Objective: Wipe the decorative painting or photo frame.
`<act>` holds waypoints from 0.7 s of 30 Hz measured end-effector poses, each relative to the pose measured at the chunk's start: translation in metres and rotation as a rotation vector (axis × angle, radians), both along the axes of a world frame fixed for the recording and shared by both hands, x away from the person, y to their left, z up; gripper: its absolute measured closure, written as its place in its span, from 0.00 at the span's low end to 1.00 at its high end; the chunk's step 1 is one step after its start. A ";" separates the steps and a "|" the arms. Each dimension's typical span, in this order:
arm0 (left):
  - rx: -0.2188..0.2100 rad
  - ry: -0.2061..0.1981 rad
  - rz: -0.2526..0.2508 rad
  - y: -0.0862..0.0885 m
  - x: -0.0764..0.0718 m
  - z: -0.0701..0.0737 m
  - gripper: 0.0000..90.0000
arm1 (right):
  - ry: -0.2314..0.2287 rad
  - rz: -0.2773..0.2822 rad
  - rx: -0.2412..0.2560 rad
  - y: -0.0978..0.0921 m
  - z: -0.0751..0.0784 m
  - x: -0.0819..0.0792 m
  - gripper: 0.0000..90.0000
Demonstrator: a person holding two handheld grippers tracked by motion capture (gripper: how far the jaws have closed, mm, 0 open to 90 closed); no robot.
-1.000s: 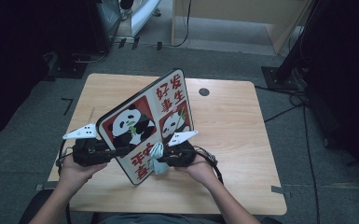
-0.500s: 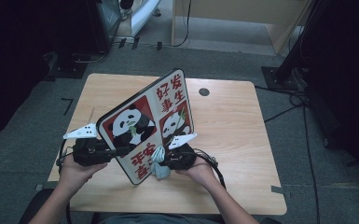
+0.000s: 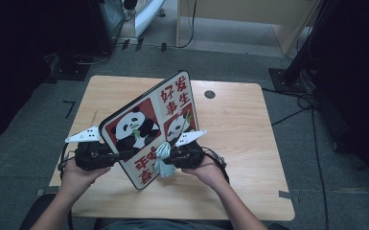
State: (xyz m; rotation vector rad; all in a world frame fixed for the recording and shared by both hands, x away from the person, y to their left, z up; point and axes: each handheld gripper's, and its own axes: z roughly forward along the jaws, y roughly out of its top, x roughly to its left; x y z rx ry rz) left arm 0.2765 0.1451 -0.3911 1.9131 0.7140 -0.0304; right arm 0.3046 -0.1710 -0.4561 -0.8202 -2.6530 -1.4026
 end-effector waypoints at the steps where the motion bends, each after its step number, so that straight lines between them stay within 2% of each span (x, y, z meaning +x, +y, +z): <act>1: 0.000 0.000 0.000 0.000 0.000 0.000 0.80 | -0.007 -0.001 -0.001 0.000 0.004 0.000 0.86; 7: 0.004 -0.005 0.005 0.000 0.000 0.000 0.80 | -0.014 -0.019 0.003 0.001 0.029 0.003 0.86; 15: 0.004 0.000 0.013 0.002 -0.003 0.000 0.79 | -0.045 -0.009 0.019 0.004 0.062 0.003 0.86; 21: 0.005 0.002 0.025 0.003 -0.003 0.000 0.76 | -0.061 0.007 0.033 0.010 0.087 0.005 0.87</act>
